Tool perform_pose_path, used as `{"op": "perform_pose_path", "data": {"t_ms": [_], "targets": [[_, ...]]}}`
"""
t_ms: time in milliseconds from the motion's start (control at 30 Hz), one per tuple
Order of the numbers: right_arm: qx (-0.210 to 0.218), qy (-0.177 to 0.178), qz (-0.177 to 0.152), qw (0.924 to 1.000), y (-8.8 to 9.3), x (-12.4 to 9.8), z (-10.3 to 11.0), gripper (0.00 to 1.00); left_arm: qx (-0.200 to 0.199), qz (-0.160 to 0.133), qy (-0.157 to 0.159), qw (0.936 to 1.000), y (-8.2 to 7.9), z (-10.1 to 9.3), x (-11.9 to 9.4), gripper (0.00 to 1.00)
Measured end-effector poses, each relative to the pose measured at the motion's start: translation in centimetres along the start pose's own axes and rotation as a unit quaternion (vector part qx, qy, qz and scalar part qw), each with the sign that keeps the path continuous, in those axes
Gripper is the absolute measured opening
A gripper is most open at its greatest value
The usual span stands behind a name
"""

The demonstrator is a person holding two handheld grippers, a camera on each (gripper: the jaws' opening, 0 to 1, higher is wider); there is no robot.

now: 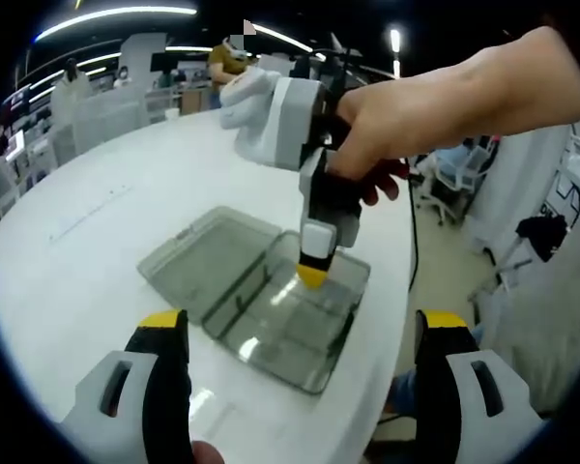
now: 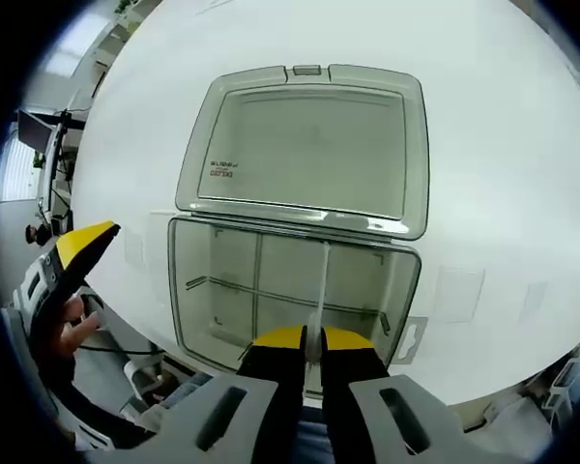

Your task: Insert the divider into the dual guide fixture by aligning both edges with the guide slots and pushing it downward to the bottom, including one-sided entry, uneven engagement, binding, and posture correction.

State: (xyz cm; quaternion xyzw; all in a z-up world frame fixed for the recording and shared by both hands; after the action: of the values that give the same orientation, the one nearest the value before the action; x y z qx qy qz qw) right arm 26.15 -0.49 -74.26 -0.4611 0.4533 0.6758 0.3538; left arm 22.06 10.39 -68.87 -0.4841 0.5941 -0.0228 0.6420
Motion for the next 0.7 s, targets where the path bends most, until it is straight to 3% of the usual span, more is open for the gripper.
{"op": "perform_pose_path", "data": {"t_ms": [700], "targets": [[-0.015,0.015,-0.007,0.9997,-0.21,1.03,0.11,0.0,-0.005,0.004,-0.002,1.0,0.31,0.04,0.21,0.94]]}}
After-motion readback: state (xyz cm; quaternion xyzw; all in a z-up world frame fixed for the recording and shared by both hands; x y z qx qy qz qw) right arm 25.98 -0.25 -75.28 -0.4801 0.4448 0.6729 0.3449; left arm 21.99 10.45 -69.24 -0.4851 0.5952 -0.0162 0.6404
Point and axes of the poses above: the point that each gripper's makers call its tool centre point, and the gripper's own axes: x roughly forward along the fingers, z roughly to its left, y roughly out of its underside, the point moved 5 cm from there along -x, roughly backward along the fingers, and after that the axes turned 12 degrees about z, right-handed, at the moved point
